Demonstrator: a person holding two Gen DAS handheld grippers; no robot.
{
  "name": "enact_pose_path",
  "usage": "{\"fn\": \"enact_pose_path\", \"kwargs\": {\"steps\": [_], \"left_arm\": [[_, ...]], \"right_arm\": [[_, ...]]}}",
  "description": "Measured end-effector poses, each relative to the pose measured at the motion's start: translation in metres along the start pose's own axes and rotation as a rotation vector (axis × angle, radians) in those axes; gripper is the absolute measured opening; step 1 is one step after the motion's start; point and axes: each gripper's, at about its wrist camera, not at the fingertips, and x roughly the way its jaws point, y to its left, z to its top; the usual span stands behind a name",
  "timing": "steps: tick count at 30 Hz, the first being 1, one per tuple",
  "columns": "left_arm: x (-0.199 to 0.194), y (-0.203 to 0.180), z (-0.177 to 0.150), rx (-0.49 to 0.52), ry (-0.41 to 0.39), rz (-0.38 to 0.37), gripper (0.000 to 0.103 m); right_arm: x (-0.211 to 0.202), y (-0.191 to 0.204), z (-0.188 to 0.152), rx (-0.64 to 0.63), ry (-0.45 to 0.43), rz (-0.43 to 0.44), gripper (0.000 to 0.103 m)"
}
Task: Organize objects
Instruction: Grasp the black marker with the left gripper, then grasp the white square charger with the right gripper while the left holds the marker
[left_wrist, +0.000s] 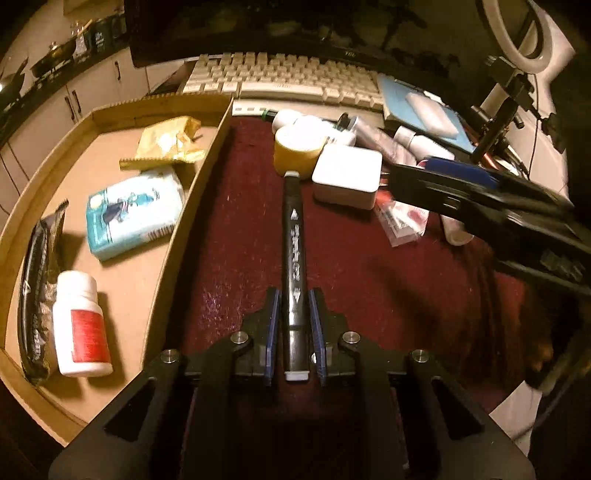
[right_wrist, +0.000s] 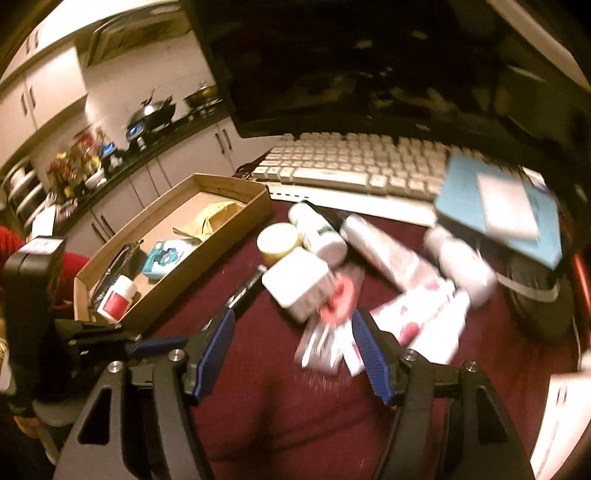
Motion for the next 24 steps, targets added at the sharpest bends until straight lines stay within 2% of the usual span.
{"fn": "enact_pose_path", "kwargs": {"steps": [2, 8, 14, 16, 17, 18, 19, 21, 24], "left_arm": [[0.0, 0.001, 0.002, 0.001, 0.001, -0.008, 0.017], [0.002, 0.013, 0.006, -0.045, 0.012, -0.04, 0.017], [0.007, 0.016, 0.008, -0.068, 0.029, -0.057, 0.017], [0.008, 0.015, 0.008, -0.063, 0.029, -0.057, 0.017], [0.008, 0.015, 0.009, -0.064, 0.03, -0.055, 0.017], [0.009, 0.014, 0.009, -0.066, 0.03, -0.052, 0.017], [0.009, 0.014, 0.01, -0.065, 0.03, -0.052, 0.019], [0.01, 0.011, 0.011, -0.055, 0.027, -0.057, 0.029], [0.012, 0.006, 0.014, -0.037, 0.021, -0.053, 0.035]], "right_arm": [[0.01, 0.0, 0.008, -0.031, 0.014, 0.005, 0.071], [0.044, 0.002, 0.023, -0.14, 0.091, 0.004, 0.071], [0.056, 0.008, 0.016, -0.202, 0.126, 0.011, 0.071], [0.057, 0.011, 0.011, -0.206, 0.119, -0.015, 0.07], [0.055, 0.012, 0.009, -0.212, 0.109, -0.029, 0.064], [0.054, 0.013, 0.007, -0.212, 0.105, -0.052, 0.053], [0.052, 0.012, 0.006, -0.205, 0.102, -0.057, 0.052], [0.046, 0.009, 0.003, -0.173, 0.088, -0.039, 0.05], [0.036, 0.006, -0.003, -0.135, 0.074, -0.05, 0.05]]}}
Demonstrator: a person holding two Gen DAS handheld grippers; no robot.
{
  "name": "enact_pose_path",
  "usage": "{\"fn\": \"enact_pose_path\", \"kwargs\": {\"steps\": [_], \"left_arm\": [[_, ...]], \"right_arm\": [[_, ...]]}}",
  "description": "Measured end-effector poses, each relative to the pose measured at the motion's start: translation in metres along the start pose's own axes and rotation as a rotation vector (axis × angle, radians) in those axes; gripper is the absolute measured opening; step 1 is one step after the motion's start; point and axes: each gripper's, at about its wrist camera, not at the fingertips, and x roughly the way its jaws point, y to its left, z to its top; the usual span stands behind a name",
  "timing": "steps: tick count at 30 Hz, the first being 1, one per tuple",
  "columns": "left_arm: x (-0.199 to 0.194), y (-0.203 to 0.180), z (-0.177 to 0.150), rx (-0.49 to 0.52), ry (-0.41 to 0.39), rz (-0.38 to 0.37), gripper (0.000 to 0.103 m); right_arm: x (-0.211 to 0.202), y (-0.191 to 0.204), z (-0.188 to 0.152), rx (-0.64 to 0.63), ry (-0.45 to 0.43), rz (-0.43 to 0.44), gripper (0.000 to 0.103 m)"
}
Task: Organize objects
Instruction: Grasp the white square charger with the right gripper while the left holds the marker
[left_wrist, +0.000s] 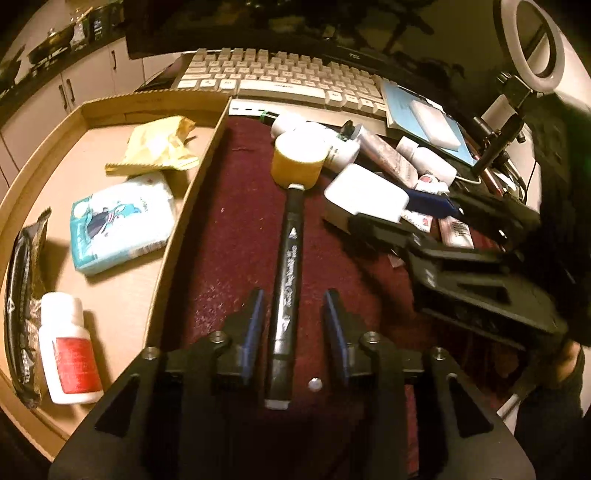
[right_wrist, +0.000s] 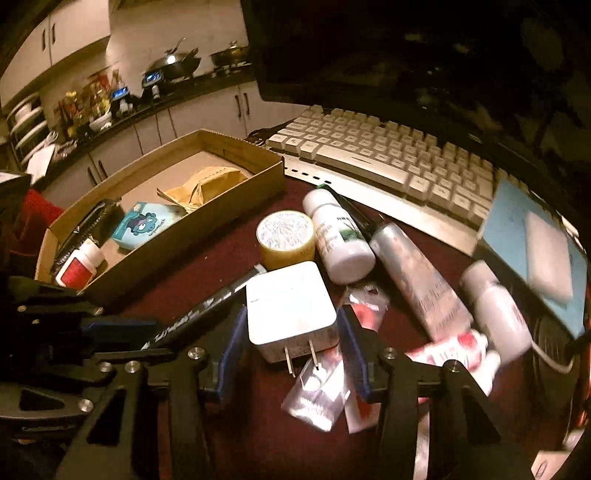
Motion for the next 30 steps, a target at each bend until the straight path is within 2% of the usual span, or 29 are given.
{"fn": "enact_pose_path", "kwargs": {"steps": [5, 10, 11, 12, 15, 19, 25, 30], "left_arm": [[0.007, -0.003, 0.007, 0.018, 0.0, 0.007, 0.036], [0.013, -0.003, 0.017, -0.006, 0.0, 0.009, 0.035], [0.014, -0.004, 0.018, 0.001, 0.001, 0.017, 0.032], [0.015, -0.007, 0.019, 0.016, 0.001, 0.039, 0.024], [0.016, -0.007, 0.018, 0.032, 0.001, 0.075, 0.015], [0.013, 0.0, 0.015, 0.002, 0.002, 0.054, 0.015], [0.005, 0.006, 0.007, -0.038, -0.013, 0.031, 0.014], [-0.014, 0.013, 0.003, -0.064, -0.063, 0.012, 0.014]], "right_arm": [[-0.026, -0.01, -0.024, 0.128, -0.026, -0.01, 0.05], [-0.044, -0.012, -0.046, 0.199, -0.051, -0.015, 0.05], [-0.046, -0.012, -0.048, 0.205, -0.052, -0.014, 0.049], [-0.047, -0.011, -0.05, 0.208, -0.055, -0.011, 0.047], [-0.049, -0.011, -0.051, 0.213, -0.065, -0.015, 0.045], [-0.047, -0.01, -0.05, 0.204, -0.066, -0.005, 0.045], [-0.045, -0.004, -0.051, 0.199, -0.055, -0.04, 0.045], [-0.048, -0.004, -0.053, 0.236, -0.046, -0.032, 0.045]]}}
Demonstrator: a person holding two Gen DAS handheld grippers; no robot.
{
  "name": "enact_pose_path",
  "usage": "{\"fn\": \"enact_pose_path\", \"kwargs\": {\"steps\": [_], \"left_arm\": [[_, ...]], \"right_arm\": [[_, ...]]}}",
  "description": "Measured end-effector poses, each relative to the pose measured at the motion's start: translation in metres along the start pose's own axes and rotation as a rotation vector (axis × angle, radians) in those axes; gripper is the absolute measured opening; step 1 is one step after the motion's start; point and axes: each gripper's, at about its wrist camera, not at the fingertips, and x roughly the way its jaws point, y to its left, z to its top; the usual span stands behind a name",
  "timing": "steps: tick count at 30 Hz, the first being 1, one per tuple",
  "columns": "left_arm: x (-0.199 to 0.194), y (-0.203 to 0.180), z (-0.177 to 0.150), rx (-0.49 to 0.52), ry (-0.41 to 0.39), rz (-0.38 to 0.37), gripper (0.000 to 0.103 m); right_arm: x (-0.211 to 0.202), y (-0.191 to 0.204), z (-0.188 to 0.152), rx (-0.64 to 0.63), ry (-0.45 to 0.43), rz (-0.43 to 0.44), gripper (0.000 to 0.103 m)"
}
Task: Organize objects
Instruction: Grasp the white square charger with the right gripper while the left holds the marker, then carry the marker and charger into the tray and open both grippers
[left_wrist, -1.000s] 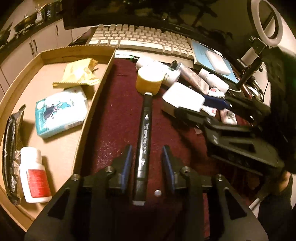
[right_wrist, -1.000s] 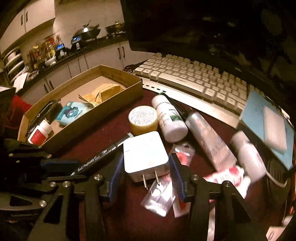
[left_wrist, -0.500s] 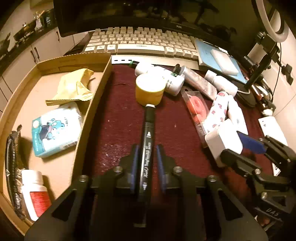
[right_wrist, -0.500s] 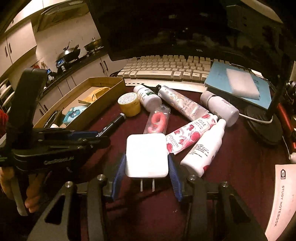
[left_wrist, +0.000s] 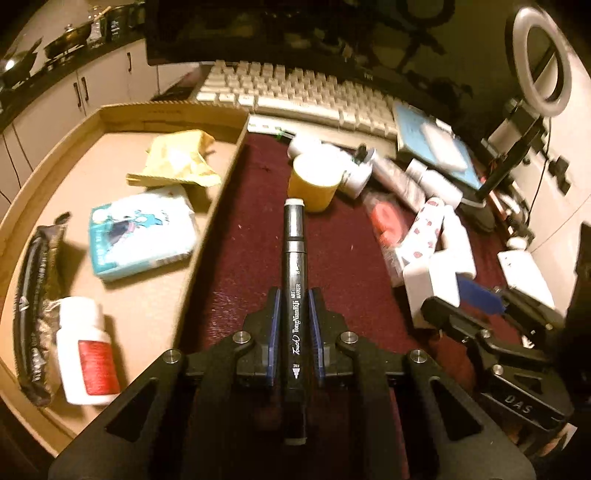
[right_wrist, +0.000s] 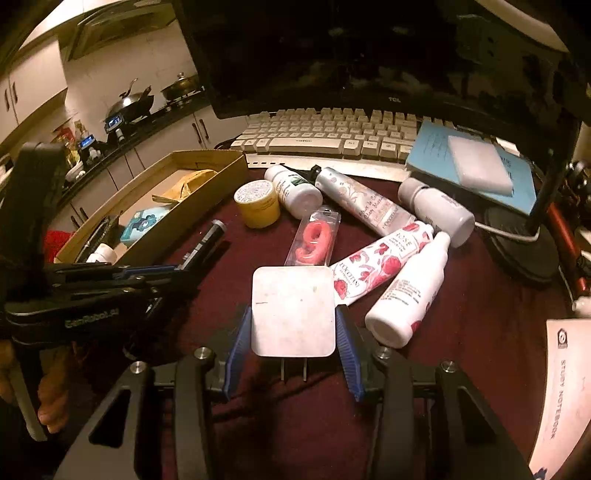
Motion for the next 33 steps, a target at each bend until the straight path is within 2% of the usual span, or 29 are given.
{"fn": "enact_pose_path", "kwargs": {"steps": [6, 14, 17, 21, 25, 31, 33], "left_arm": [[-0.027, 0.009, 0.0, -0.009, -0.049, 0.0, 0.014], [-0.057, 0.032, 0.001, -0.055, -0.094, 0.037, 0.014], [-0.067, 0.045, 0.003, -0.085, -0.113, 0.052, 0.014], [-0.075, 0.058, 0.008, -0.125, -0.12, 0.017, 0.014], [-0.085, 0.057, 0.015, -0.123, -0.137, -0.003, 0.014], [-0.102, 0.061, 0.025, -0.112, -0.135, 0.046, 0.014], [-0.111, 0.064, 0.029, -0.111, -0.144, 0.037, 0.014]], "right_arm": [[-0.013, 0.007, -0.001, 0.024, -0.019, 0.014, 0.045], [-0.029, 0.04, 0.008, -0.02, -0.054, 0.05, 0.045], [-0.029, 0.052, 0.012, -0.037, -0.059, 0.069, 0.045], [-0.024, 0.068, 0.016, -0.07, -0.054, 0.099, 0.045], [-0.02, 0.077, 0.023, -0.084, -0.058, 0.119, 0.045], [-0.015, 0.079, 0.032, -0.083, -0.06, 0.138, 0.045], [-0.012, 0.082, 0.036, -0.09, -0.063, 0.14, 0.045]]}}
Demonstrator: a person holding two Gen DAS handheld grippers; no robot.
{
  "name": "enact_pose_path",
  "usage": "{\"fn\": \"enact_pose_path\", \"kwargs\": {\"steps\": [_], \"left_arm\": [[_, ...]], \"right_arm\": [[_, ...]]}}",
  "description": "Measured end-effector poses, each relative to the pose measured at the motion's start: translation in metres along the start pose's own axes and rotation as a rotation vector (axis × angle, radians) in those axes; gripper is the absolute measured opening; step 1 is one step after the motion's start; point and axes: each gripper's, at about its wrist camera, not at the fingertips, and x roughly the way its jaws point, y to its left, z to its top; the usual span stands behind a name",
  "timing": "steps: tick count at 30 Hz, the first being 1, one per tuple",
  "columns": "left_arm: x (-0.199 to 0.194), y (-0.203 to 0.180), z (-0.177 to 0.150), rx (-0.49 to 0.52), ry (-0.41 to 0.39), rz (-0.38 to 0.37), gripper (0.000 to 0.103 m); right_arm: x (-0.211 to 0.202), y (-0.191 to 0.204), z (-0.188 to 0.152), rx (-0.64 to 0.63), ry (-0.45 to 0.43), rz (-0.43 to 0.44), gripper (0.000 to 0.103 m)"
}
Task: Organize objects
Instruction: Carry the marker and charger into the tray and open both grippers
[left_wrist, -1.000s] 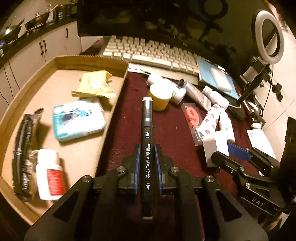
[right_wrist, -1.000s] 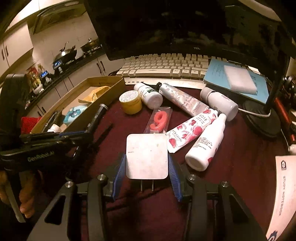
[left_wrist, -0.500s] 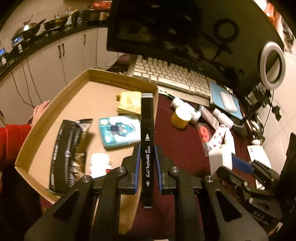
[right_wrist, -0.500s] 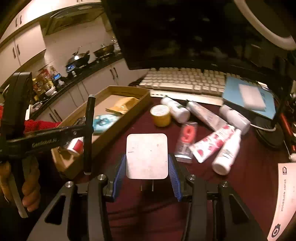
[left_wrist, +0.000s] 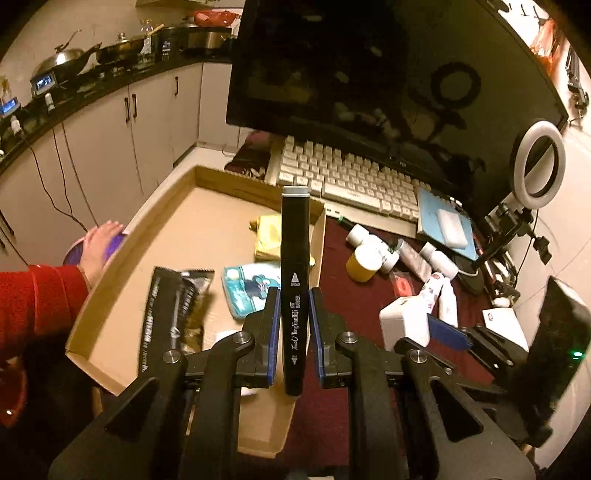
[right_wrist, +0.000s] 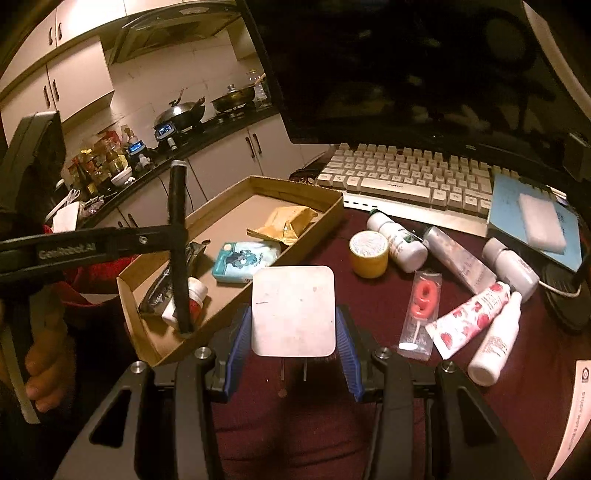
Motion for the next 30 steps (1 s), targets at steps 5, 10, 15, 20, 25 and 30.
{"fn": "enact_pose_path", "kwargs": {"steps": [5, 10, 15, 20, 25, 30], "left_arm": [[-0.008, 0.011, 0.009, 0.012, -0.03, 0.049, 0.014], [0.01, 0.029, 0.012, 0.002, 0.007, 0.115, 0.014], [0.027, 0.044, 0.011, -0.016, 0.03, 0.133, 0.014], [0.045, 0.057, 0.011, -0.037, 0.06, 0.152, 0.014], [0.06, 0.066, 0.007, -0.051, 0.09, 0.155, 0.014], [0.071, 0.071, 0.005, -0.061, 0.106, 0.149, 0.015]], "right_arm": [[0.009, 0.001, 0.005, -0.002, 0.007, 0.016, 0.045], [0.018, 0.008, 0.009, -0.017, 0.016, 0.037, 0.045], [0.025, 0.017, 0.014, -0.038, 0.018, 0.059, 0.045], [0.033, 0.024, 0.02, -0.053, 0.018, 0.078, 0.045], [0.049, 0.032, 0.028, -0.068, 0.032, 0.1, 0.045], [0.068, 0.04, 0.04, -0.084, 0.04, 0.112, 0.045]]}}
